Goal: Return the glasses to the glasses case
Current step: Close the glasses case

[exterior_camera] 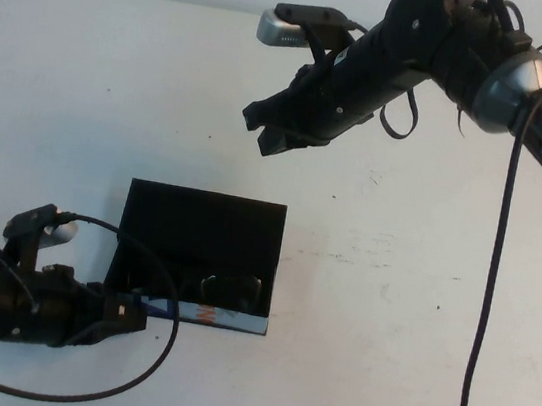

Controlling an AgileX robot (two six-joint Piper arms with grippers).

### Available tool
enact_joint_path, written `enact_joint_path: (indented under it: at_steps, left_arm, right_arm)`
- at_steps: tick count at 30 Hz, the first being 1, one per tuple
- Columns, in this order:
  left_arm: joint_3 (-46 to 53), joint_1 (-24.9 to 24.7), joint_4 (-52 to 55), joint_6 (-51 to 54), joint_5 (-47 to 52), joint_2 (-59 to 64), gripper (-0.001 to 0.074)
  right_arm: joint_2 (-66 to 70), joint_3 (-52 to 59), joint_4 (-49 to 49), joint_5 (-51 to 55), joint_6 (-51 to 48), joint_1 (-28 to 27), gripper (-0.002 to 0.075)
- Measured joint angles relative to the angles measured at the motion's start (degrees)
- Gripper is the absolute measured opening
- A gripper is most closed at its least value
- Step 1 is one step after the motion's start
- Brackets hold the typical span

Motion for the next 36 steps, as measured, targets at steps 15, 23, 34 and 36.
enact_joint_path:
  at_steps: [15, 23, 34, 36]
  left_arm:
    - [0.0, 0.0, 0.0, 0.3, 0.0, 0.0, -0.0004]
    - [0.0, 0.0, 0.0, 0.3, 0.0, 0.0, -0.0004]
    - [0.0, 0.0, 0.0, 0.3, 0.0, 0.1, -0.0004]
    - [0.0, 0.0, 0.0, 0.3, 0.0, 0.1, -0.0004]
  right_arm:
    - [7.7, 0.0, 5.3, -2.9, -0.6, 0.0, -0.0011]
    - [8.0, -1.0, 6.3, 3.8, -0.9, -0.1, -0.0011]
    - [8.1, -5.5, 9.1, 10.1, -1.7, -0.1, -0.0011]
    - [8.1, -5.5, 10.2, 10.1, -1.9, 0.0, -0.0011]
